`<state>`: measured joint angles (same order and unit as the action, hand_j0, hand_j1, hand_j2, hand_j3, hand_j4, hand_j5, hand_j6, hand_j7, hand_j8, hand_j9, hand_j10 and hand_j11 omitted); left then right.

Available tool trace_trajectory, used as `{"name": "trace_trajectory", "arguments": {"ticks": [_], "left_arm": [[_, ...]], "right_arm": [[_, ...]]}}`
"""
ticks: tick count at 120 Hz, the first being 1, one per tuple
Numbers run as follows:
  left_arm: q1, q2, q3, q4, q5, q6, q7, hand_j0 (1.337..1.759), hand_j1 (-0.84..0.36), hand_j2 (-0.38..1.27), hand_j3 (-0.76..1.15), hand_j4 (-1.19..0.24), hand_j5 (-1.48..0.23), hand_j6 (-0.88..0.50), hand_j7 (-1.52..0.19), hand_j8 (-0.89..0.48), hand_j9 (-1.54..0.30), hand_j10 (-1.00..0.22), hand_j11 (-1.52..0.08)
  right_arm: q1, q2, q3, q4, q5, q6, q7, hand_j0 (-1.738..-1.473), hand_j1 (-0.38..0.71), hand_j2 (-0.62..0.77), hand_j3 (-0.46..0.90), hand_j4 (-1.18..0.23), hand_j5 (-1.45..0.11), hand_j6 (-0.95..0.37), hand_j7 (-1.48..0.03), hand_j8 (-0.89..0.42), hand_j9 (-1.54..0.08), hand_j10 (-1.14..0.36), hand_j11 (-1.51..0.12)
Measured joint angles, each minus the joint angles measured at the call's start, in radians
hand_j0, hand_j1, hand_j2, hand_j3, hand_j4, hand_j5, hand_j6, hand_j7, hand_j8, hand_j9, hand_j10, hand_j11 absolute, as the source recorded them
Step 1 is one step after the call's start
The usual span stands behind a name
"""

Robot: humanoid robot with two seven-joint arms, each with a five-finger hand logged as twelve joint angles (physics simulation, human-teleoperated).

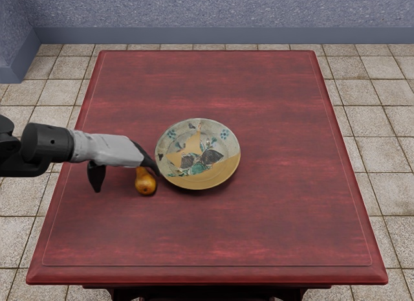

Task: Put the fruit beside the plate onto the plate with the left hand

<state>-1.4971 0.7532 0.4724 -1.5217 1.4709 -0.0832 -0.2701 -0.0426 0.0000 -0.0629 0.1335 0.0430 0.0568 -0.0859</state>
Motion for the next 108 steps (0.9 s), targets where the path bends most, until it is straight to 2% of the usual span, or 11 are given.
{"name": "trace_trajectory", "arguments": {"ticks": [108], "left_arm": [[0.019, -0.034, 0.011, 0.0, 0.055, 0.034, -0.001, 1.658, 0.04, 0.05, 0.0, -0.26, -0.34, -0.26, -0.34, -0.26, -0.34, -0.26, -0.34]], "right_arm": [[0.0, 0.0, 0.0, 0.0, 0.0, 0.0, 0.0, -1.658, -0.32, 0.0, 0.0, -0.02, -0.03, -0.02, -0.03, -0.02, -0.03, -0.02, -0.03]]}}
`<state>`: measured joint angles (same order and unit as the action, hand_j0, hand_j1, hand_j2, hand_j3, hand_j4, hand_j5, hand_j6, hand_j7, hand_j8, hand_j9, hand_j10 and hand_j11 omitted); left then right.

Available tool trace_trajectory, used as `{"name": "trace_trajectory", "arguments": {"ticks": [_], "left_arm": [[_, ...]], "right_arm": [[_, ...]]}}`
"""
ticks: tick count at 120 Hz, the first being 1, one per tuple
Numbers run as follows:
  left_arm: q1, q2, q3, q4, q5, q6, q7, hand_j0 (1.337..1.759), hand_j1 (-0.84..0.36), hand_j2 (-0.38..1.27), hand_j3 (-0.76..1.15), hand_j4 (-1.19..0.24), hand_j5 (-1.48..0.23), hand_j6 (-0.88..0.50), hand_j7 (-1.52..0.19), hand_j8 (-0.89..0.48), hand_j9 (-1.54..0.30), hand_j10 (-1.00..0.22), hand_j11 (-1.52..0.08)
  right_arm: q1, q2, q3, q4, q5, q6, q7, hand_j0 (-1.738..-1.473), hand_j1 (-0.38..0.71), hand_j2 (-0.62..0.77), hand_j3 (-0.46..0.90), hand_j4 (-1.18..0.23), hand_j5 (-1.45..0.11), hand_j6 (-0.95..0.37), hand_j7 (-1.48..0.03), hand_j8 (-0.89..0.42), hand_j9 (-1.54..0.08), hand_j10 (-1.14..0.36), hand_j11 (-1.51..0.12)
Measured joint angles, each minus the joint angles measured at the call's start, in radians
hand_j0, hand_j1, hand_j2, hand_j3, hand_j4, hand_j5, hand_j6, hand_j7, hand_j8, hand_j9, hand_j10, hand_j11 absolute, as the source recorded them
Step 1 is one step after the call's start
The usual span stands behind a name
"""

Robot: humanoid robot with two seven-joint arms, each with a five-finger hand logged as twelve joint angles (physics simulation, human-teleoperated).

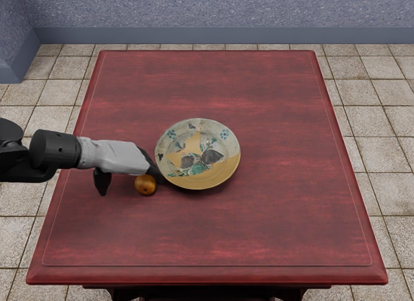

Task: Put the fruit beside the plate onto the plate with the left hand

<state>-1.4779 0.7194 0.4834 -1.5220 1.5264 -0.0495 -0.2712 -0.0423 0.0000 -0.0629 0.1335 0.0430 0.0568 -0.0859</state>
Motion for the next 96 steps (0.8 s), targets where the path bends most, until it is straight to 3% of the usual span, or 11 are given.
{"name": "trace_trajectory", "arguments": {"ticks": [96], "left_arm": [[0.011, -0.002, 0.001, 0.003, -0.008, 0.006, 0.001, 1.658, -0.1, 0.08, 0.0, -0.38, -0.48, -0.38, -0.49, -0.4, -0.49, -0.38, -0.49]], "right_arm": [[0.0, 0.0, 0.0, 0.0, 0.0, 0.0, 0.0, -1.658, -0.32, 0.0, 0.0, -0.02, -0.03, -0.02, -0.03, -0.02, -0.03, -0.02, -0.03]]}}
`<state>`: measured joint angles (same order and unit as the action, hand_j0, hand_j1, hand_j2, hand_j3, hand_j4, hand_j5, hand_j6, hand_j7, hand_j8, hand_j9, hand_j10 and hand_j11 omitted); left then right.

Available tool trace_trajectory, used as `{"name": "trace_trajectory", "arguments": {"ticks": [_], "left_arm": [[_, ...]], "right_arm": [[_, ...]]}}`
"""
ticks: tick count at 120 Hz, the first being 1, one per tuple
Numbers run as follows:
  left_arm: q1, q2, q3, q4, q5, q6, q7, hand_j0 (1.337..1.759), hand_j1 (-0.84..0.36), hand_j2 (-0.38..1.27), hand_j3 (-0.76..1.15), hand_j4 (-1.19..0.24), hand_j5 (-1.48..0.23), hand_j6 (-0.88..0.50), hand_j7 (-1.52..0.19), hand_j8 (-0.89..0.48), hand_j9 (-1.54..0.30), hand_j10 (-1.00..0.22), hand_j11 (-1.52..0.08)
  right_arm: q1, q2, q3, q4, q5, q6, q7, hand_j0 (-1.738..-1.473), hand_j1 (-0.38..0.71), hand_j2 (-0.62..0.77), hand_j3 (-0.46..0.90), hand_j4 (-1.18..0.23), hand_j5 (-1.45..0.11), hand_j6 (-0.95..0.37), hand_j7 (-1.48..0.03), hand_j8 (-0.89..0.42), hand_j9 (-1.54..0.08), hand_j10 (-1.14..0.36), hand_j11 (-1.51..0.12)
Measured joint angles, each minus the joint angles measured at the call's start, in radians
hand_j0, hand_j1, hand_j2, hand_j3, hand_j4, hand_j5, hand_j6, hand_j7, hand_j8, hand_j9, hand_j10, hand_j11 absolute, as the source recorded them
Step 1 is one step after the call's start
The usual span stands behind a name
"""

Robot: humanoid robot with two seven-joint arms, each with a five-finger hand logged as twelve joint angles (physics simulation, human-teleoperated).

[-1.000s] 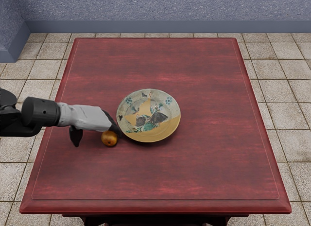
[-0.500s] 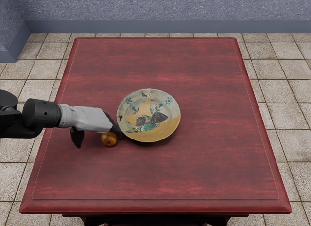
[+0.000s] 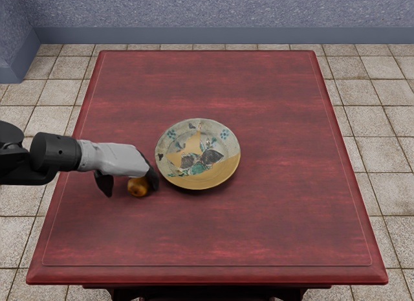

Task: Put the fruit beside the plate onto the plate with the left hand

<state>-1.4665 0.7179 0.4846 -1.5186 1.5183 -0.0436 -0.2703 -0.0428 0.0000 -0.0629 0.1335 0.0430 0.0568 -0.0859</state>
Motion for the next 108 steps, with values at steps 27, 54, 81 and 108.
{"name": "trace_trajectory", "arguments": {"ticks": [27, 54, 81, 108], "left_arm": [[0.009, 0.0, 0.0, 0.004, 0.001, 0.008, 0.0, 1.658, -0.12, 0.08, 0.0, -0.4, -0.5, -0.4, -0.5, -0.45, -0.51, -0.4, -0.51], [0.015, -0.002, 0.0, 0.022, 0.01, 0.041, 0.0, 1.658, -0.13, 0.08, 0.0, -0.4, -0.52, -0.4, -0.52, -0.43, -0.52, -0.4, -0.52], [0.03, -0.015, 0.0, 0.044, 0.057, 0.072, 0.0, 1.658, -0.12, 0.08, 0.0, -0.4, -0.51, -0.4, -0.51, -0.41, -0.52, -0.4, -0.52], [0.038, -0.024, 0.0, 0.051, 0.082, 0.087, 0.0, 1.658, -0.12, 0.08, 0.0, -0.4, -0.51, -0.4, -0.51, -0.4, -0.51, -0.39, -0.51]], "right_arm": [[0.0, 0.0, 0.0, 0.0, 0.0, 0.0, 0.0, -1.658, -0.32, 0.0, 0.0, -0.02, -0.03, -0.02, -0.03, -0.02, -0.03, -0.02, -0.03], [0.001, 0.0, 0.0, 0.0, 0.0, 0.0, 0.0, -1.658, -0.32, 0.0, 0.0, -0.02, -0.03, -0.02, -0.03, -0.02, -0.03, -0.02, -0.03], [0.0, 0.0, 0.0, 0.0, 0.0, 0.0, 0.0, -1.658, -0.32, 0.0, 0.0, -0.02, -0.03, -0.02, -0.03, -0.02, -0.03, -0.02, -0.03], [0.0, 0.0, 0.0, 0.0, 0.0, 0.0, 0.0, -1.658, -0.32, 0.0, 0.0, -0.02, -0.03, -0.02, -0.03, -0.02, -0.03, -0.02, -0.03]]}}
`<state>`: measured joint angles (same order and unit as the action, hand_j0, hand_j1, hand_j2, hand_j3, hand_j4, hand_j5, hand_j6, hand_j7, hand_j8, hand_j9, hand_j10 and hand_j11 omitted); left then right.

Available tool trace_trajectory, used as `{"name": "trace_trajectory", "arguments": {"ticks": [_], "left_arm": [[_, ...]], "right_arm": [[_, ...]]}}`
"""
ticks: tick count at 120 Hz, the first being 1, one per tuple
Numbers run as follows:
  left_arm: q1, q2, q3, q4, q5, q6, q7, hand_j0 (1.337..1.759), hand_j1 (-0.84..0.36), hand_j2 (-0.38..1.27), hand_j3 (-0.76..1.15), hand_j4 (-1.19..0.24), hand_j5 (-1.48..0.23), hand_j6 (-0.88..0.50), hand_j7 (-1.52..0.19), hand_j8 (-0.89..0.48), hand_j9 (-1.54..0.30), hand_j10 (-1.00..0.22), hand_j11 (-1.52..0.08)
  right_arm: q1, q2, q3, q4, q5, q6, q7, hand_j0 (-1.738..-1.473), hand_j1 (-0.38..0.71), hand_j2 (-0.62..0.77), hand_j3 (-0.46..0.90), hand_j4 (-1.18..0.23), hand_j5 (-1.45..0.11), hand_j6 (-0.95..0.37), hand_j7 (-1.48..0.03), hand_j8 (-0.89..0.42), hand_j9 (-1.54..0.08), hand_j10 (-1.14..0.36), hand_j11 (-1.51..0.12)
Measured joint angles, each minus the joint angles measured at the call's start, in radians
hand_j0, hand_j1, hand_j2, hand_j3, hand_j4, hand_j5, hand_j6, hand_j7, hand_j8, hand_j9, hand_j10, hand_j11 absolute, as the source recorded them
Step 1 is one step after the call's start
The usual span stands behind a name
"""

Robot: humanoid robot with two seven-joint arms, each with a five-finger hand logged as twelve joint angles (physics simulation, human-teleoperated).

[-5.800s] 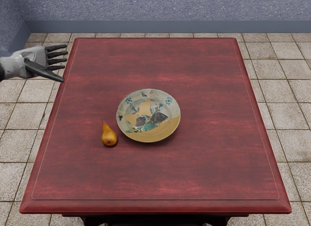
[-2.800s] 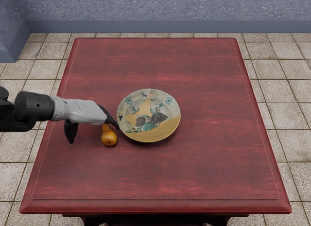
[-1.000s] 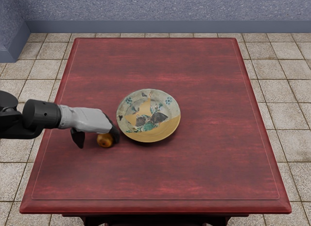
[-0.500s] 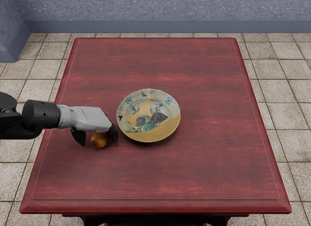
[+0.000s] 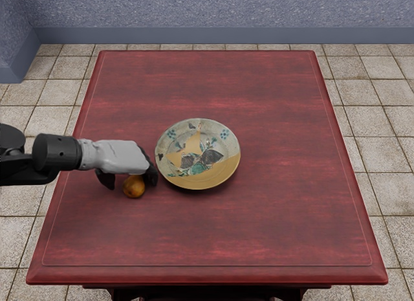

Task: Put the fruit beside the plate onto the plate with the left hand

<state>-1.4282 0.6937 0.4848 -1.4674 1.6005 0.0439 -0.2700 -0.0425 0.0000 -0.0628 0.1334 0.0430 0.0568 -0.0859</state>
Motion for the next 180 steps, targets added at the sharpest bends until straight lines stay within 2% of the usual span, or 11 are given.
{"name": "trace_trajectory", "arguments": {"ticks": [45, 139, 157, 180], "left_arm": [[0.012, -0.005, -0.003, 0.0, -0.009, 0.007, -0.001, 1.658, -0.13, 0.08, 0.0, -0.4, -0.52, -0.4, -0.52, -0.4, -0.52, -0.4, -0.52], [0.026, -0.022, -0.003, 0.003, -0.024, 0.009, 0.0, 1.658, -0.27, 0.11, 0.0, -0.53, -0.68, -0.53, -0.68, -0.53, -0.68, -0.5, -0.68], [0.028, -0.022, -0.003, 0.008, -0.024, 0.008, 0.0, 1.657, -0.29, 0.15, 0.0, -0.56, -0.73, -0.56, -0.73, -0.52, -0.73, -0.51, -0.73], [0.029, -0.025, -0.003, 0.011, -0.025, 0.007, 0.0, 1.656, -0.32, 0.22, 0.0, -0.6, -0.8, -0.52, -0.8, -0.5, -0.8, -0.51, -0.8]], "right_arm": [[0.0, 0.0, 0.0, 0.0, 0.0, 0.0, 0.0, -1.658, -0.32, 0.0, 0.0, -0.02, -0.03, -0.02, -0.03, -0.02, -0.03, -0.02, -0.03], [0.0, 0.0, 0.0, 0.0, 0.0, 0.0, 0.0, -1.658, -0.32, 0.0, 0.0, -0.02, -0.03, -0.02, -0.03, -0.02, -0.03, -0.02, -0.03], [0.0, 0.0, 0.0, 0.0, 0.0, 0.0, 0.0, -1.658, -0.32, 0.0, 0.0, -0.02, -0.03, -0.02, -0.03, -0.02, -0.03, -0.02, -0.03], [0.0, 0.0, 0.0, 0.0, 0.0, 0.0, 0.0, -1.658, -0.32, 0.0, 0.0, -0.02, -0.03, -0.02, -0.03, -0.02, -0.03, -0.02, -0.03]]}}
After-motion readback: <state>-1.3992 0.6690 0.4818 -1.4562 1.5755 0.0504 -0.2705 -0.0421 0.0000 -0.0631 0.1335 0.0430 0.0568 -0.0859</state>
